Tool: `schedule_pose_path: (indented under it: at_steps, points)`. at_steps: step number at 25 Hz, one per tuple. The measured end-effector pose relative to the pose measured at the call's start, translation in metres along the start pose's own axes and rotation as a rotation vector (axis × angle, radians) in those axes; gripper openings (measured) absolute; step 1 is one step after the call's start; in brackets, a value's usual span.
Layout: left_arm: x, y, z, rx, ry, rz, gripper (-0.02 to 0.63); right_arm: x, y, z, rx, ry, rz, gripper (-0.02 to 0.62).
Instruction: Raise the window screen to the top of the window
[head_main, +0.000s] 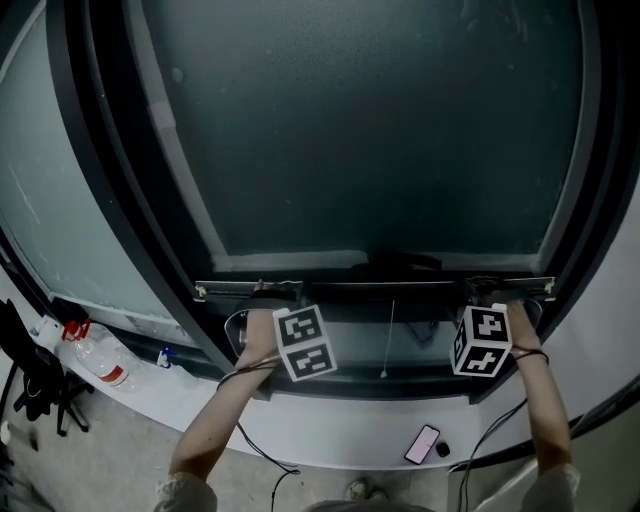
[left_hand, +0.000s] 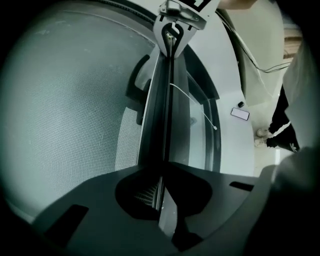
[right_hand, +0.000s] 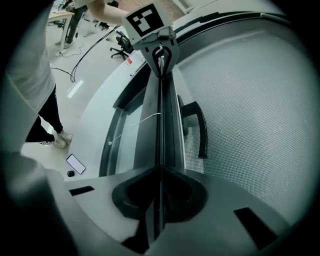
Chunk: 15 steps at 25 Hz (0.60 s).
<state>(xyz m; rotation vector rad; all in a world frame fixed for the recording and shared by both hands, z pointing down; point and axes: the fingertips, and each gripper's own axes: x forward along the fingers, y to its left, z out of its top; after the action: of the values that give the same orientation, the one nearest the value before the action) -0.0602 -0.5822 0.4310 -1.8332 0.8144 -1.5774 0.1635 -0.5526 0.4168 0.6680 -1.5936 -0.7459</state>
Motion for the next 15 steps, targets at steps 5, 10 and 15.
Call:
schedule_pose_path:
  at_steps: [5,10,15]
  points:
    - [-0.0035,0.0005,0.0000,0.010,-0.131,0.019,0.030,-0.0007,0.0005,-0.0006,0.006,0.012,0.002,0.025]
    - [-0.0044,-0.0013,-0.0004,0.058,-0.154,0.004,0.025,-0.0015,0.0001,0.0010,0.035,0.060,0.091,0.021]
    - [-0.0036,-0.0010,-0.0003,0.069,-0.125,-0.106,0.021,-0.0012,-0.0016,0.0039,0.028,0.094,0.207,0.021]
